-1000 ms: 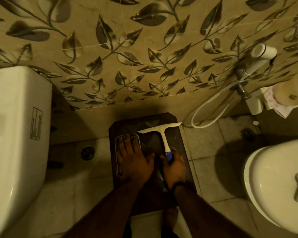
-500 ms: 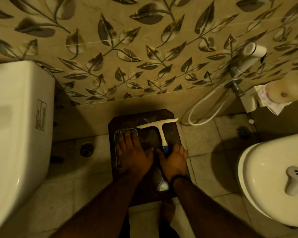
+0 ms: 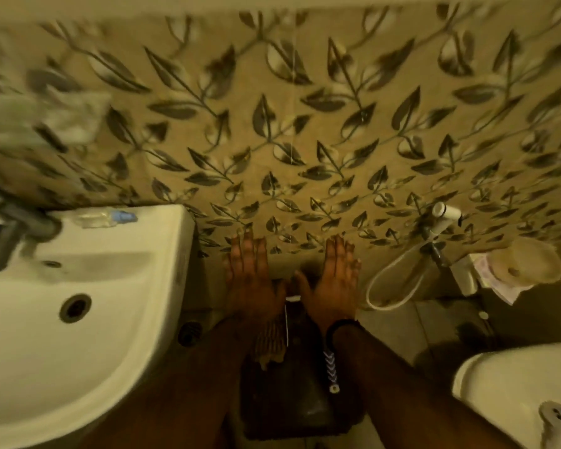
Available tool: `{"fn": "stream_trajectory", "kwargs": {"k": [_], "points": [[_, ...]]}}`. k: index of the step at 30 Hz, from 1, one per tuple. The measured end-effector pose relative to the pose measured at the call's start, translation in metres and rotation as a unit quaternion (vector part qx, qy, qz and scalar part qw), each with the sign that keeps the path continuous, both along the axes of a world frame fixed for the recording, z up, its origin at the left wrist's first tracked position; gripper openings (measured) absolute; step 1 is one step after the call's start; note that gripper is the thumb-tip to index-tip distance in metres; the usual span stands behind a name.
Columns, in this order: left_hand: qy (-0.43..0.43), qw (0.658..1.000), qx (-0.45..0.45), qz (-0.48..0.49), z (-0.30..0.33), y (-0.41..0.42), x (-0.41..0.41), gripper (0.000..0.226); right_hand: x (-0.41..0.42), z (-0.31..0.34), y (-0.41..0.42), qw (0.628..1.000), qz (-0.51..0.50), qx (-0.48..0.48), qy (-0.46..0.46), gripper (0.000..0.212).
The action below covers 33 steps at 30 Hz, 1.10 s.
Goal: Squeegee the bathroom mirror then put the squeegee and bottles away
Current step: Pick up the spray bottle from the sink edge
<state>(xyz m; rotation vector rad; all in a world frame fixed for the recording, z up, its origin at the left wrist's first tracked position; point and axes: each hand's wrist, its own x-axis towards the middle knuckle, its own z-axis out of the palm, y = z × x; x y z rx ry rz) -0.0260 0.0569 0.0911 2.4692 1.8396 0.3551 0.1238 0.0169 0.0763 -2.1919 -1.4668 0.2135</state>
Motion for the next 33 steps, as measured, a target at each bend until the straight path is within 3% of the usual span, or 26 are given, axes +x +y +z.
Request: {"fn": "stream_trajectory", "kwargs": {"k": [8,13,20,26,33], "points": [[-0.037,0.994,0.086,0.063,0.119,0.034,-0.038,0.09,-0.032,0.12,0.056,0.993,0.064,0.092,-0.028,0.092],[-0.033,0.988,0.11,0.106,0.15,0.039,-0.097,0.087,-0.087,0.157,0.082,0.985,0.123,0.125,-0.009,0.09],[0.003,0.97,0.127,0.207,0.147,0.025,-0.208,0.081,-0.191,0.158,0.102,0.968,0.228,0.096,0.027,0.087],[0.012,0.956,0.071,0.284,0.141,0.026,-0.287,0.076,-0.261,0.144,0.12,0.956,0.288,0.043,0.045,0.079],[-0.001,0.946,0.039,0.322,0.121,0.039,-0.344,0.065,-0.308,0.125,0.157,0.942,0.333,-0.033,-0.016,0.076]]}}
